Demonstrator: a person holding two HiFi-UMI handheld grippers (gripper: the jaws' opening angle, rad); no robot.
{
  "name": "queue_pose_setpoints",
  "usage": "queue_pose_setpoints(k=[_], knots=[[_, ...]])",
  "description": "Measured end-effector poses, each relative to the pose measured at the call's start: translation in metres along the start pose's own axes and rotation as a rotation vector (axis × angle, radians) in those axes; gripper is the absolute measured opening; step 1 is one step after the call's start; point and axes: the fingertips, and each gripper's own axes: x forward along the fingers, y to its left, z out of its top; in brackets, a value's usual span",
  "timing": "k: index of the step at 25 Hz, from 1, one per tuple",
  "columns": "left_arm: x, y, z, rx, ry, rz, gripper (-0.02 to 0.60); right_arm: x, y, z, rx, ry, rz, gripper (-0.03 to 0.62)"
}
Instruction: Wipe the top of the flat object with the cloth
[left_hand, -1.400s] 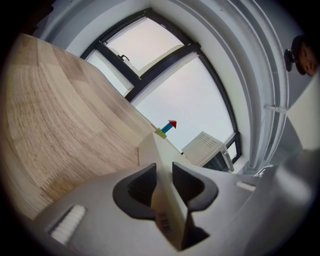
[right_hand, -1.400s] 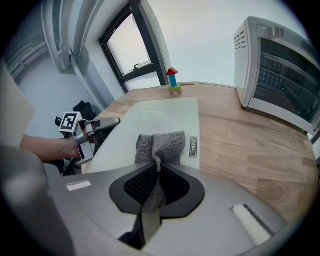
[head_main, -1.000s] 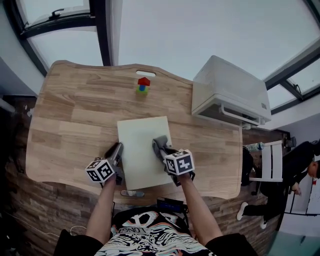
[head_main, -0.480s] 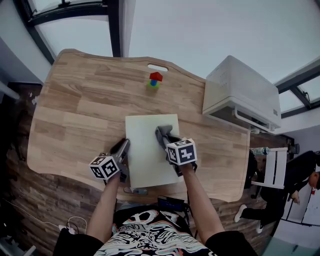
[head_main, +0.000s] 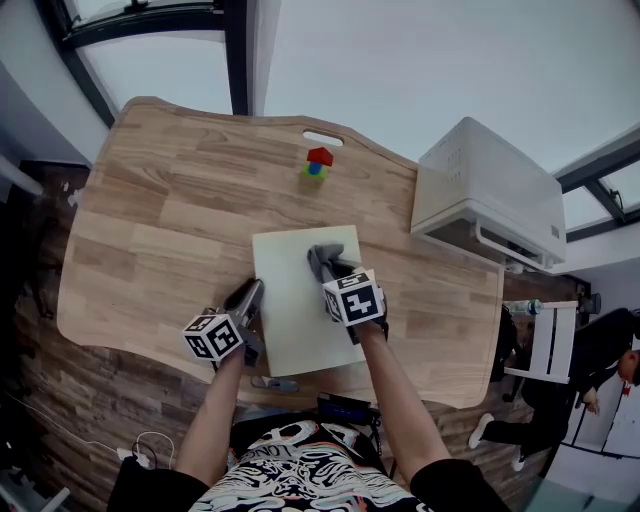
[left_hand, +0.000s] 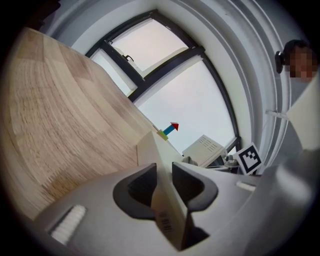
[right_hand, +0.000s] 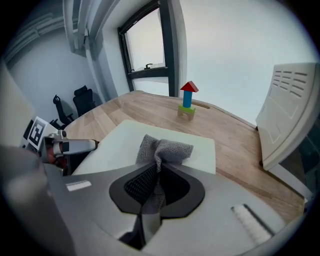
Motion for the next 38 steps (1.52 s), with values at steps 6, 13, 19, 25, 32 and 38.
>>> queue_pose_setpoints(k=[6, 13, 19, 25, 32, 38], knots=[[-0.001, 0.001, 0.001, 0.014, -0.019, 0.024, 0.158, 0.0, 0.026, -0.001, -0.103, -0.024, 0.034, 0.02], [-0.001, 0.003, 0.001, 0.038, -0.034, 0.045, 0.156, -0.014, 0.06, -0.028, -0.133, 0.021, 0.141, 0.02], [0.0, 0.005, 0.0, 0.032, -0.029, 0.036, 0.158, -0.039, 0.078, -0.072, -0.063, 0.068, 0.198, 0.02], [-0.004, -0.009, 0.013, 0.118, -0.015, 0.016, 0.153, -0.062, 0.083, -0.087, -0.005, 0.045, 0.22, 0.021], [-0.038, -0.096, 0.045, 0.47, -0.057, -0.051, 0.075, -0.124, 0.076, -0.058, -0.113, -0.213, -0.03, 0.021], [-0.062, -0.172, 0.058, 0.653, -0.096, -0.078, 0.058, -0.208, 0.075, -0.012, -0.049, -0.51, -0.166, 0.021]])
